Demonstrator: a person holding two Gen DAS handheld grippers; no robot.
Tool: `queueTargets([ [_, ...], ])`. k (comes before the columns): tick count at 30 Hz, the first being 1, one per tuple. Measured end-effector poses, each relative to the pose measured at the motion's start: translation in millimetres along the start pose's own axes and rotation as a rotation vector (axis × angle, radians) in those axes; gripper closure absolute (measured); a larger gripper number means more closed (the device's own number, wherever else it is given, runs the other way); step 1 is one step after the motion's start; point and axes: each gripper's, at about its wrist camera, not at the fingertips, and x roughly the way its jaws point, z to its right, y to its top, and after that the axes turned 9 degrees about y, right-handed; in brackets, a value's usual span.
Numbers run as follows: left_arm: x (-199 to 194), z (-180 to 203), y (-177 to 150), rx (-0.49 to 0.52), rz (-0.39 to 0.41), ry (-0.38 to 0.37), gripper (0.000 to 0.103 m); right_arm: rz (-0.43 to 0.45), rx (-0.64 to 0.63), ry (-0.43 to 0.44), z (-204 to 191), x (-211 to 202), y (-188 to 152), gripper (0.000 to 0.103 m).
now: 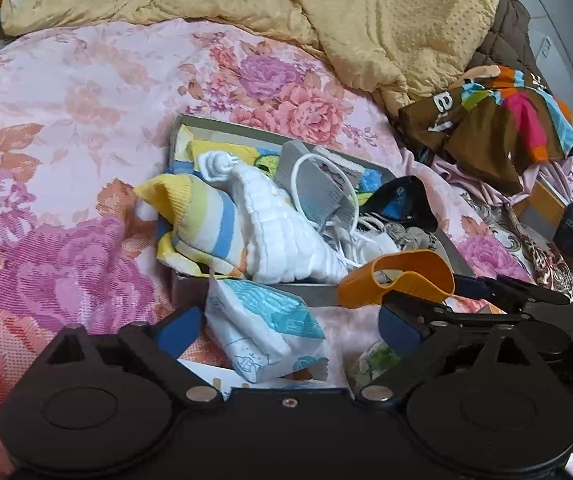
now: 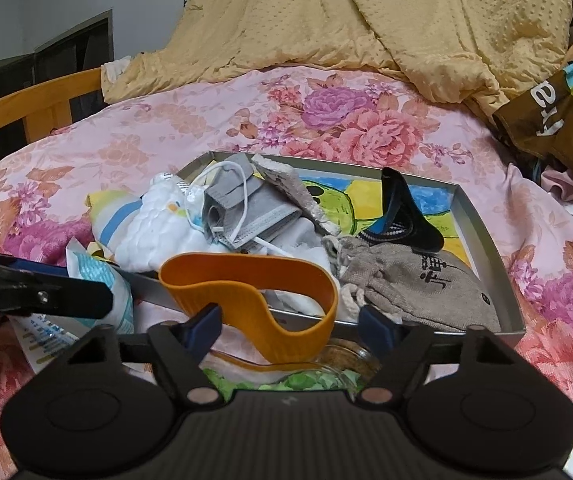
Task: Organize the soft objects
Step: 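Grasp the blue-and-white packet with the left tool while the right tool grasps the orange band, then lift the packet and band up over the cartoon tray with both tools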
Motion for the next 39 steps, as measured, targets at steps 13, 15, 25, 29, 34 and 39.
queueTargets([
  [13,8,0,-2,0.002,-0.023,-0.020,0.036,-0.006,0.000,-0.005,-1,1,-1,0.062],
  [15,8,0,-3,0.007,-0.025,-0.021,0.036,-0.008,0.000,-0.004,-1,1,-1,0.064],
  [25,8,6,-4,0.039,-0.023,-0.036,0.053,-0.018,-0.006,-0.004,-8,-1,1,0.076],
  [29,7,9,-6,0.048,-0.020,-0.039,0.059,-0.017,-0.014,-0.007,-11,-2,2,0.078],
  [34,5,9,-5,0.042,-0.020,-0.040,0.061,-0.015,-0.022,-0.014,-15,-6,3,0.079],
  [39,-3,14,-3,0.042,-0.002,-0.057,0.061,-0.006,-0.020,-0.014,-17,-11,6,0.080],
])
